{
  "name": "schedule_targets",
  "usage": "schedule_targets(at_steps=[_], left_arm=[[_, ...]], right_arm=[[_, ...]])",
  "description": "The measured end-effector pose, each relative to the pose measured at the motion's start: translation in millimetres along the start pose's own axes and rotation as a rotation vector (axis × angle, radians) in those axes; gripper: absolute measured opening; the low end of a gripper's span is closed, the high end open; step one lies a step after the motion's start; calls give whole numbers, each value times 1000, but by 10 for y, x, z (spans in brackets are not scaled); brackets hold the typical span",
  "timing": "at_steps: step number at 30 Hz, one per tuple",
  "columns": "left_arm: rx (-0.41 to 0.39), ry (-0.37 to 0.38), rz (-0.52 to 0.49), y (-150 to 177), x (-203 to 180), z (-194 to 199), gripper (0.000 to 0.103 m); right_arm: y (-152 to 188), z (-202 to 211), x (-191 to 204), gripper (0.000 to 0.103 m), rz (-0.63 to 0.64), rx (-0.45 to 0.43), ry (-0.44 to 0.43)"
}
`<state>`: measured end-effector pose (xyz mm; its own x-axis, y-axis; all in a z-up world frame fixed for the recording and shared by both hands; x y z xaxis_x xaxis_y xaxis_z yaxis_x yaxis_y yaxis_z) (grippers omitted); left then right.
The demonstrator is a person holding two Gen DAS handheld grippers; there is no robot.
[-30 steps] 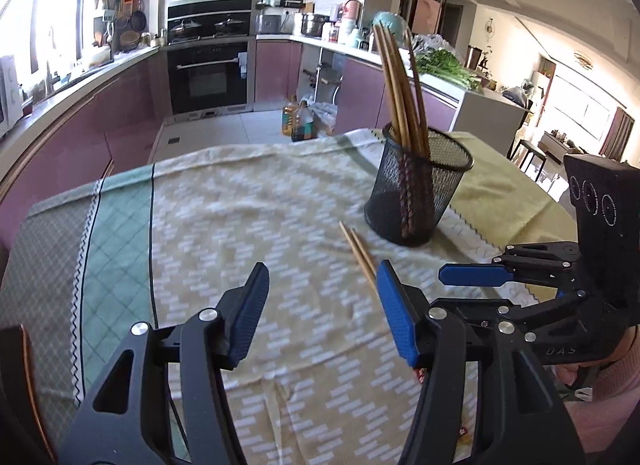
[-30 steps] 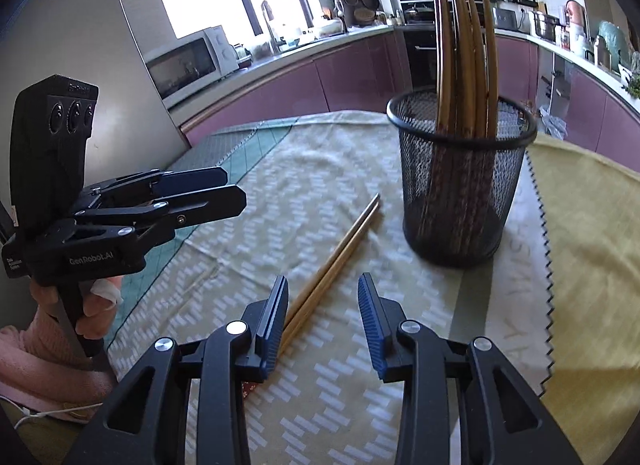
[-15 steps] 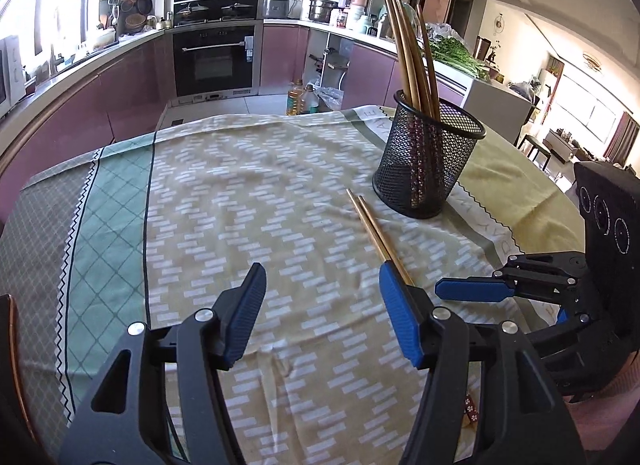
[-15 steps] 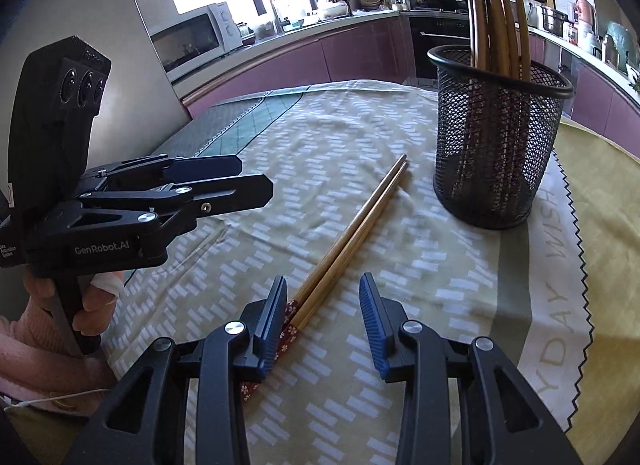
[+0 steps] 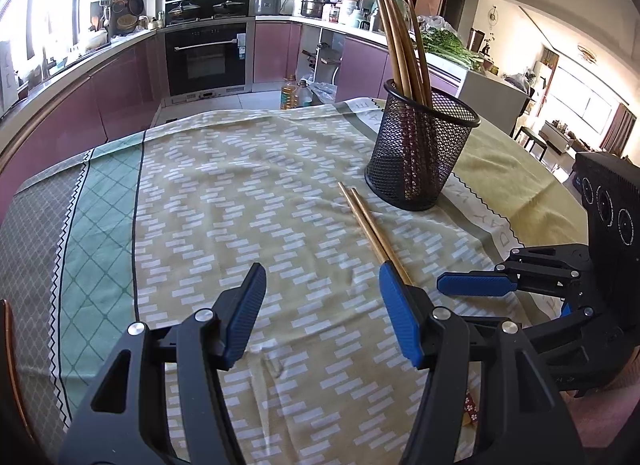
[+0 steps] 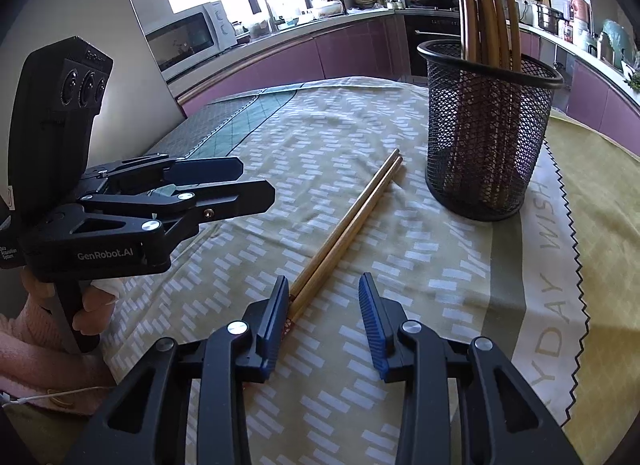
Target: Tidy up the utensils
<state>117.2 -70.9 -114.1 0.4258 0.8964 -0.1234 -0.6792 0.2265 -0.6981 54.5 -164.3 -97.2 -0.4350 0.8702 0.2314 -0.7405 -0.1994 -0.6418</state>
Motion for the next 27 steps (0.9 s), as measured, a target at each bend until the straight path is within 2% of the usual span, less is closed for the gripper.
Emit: schedule_targets(at_steps=[10,14,21,27], left_arm=[[9,4,-18,9,-53,-38,58],[16,9,-25,12,-80,-65,58],[23,10,-43,1,-137,-125,58],[24,10,-34,-15,-121,-130,58]], right_arm=[[-22,-6,2,33,35,15,28],[-11,13,-54,29,41,33,70],[-38,56,-24,28,9,6,0],[-42,-29,80,28,39,22,-9]])
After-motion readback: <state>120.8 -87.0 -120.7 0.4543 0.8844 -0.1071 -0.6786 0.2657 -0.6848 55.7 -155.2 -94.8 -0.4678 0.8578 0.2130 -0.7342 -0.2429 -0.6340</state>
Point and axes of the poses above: each gripper's, at about its wrist camera, not at the fingertips, and z roughly against the way its jaws point, x to its left, y to its underside, the point moved 5 cm from there along -z, roughly the way its jaws point, and after that the axes turned 1 degree about z, right-handed, at the moved point
